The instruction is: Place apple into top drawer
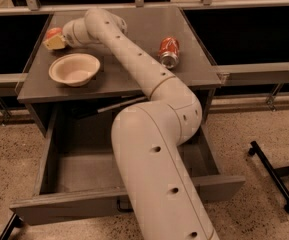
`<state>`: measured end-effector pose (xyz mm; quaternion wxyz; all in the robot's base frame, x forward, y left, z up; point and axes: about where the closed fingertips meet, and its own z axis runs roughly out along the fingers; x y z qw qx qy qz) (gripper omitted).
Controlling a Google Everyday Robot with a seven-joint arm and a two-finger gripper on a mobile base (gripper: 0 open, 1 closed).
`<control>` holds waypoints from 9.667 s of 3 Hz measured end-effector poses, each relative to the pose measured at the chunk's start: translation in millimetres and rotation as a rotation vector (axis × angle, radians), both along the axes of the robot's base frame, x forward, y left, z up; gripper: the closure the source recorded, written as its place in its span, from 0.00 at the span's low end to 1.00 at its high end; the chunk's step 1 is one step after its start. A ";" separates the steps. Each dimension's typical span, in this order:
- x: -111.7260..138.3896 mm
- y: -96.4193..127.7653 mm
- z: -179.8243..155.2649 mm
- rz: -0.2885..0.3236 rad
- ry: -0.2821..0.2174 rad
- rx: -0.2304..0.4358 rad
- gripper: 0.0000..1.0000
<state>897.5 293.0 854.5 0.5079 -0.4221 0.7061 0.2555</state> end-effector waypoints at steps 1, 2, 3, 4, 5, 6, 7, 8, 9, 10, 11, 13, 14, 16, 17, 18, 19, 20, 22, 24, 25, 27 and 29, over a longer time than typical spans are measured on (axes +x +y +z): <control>-7.6 -4.5 19.5 0.086 -0.019 0.131 0.77; -28.1 -31.9 59.8 0.207 -0.089 0.227 0.99; -52.0 -53.5 89.5 0.307 -0.241 0.127 1.00; -55.2 -46.1 87.7 0.331 -0.266 0.112 1.00; -64.6 -43.4 81.7 0.393 -0.283 0.067 1.00; -101.4 -31.5 83.8 0.537 -0.343 -0.088 1.00; -135.5 -30.6 85.4 0.641 -0.368 -0.259 1.00; -175.0 -36.9 73.3 0.717 -0.367 -0.412 1.00; -191.6 -63.2 94.2 0.673 -0.469 -0.540 1.00; -210.5 -106.2 111.7 0.569 -0.588 -0.631 1.00; -213.1 -99.9 90.3 0.598 -0.557 -0.636 1.00; -242.4 -77.7 62.8 0.922 -0.554 -0.716 1.00; -294.3 -100.7 25.0 1.161 -0.468 -0.873 1.00; -303.1 -117.8 27.5 1.192 -0.514 -1.020 1.00; -316.0 -112.0 -16.6 1.306 -0.499 -1.071 1.00; -348.0 -116.6 -51.3 1.372 -0.541 -1.217 1.00; -371.6 -129.1 -70.8 1.399 -0.580 -1.314 1.00; -374.3 -133.8 -86.7 1.431 -0.550 -1.327 1.00; -367.7 -147.2 -143.9 1.485 -0.518 -1.379 1.00; -381.2 -170.1 -220.4 1.540 -0.516 -1.499 0.82; -381.9 -172.3 -224.0 1.539 -0.509 -1.506 0.59; -381.9 -172.4 -224.1 1.539 -0.509 -1.506 0.12; -381.9 -172.4 -224.1 1.539 -0.509 -1.506 0.00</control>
Offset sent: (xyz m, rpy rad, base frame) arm -0.0512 -0.0919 0.1031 0.2179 -0.4089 0.4419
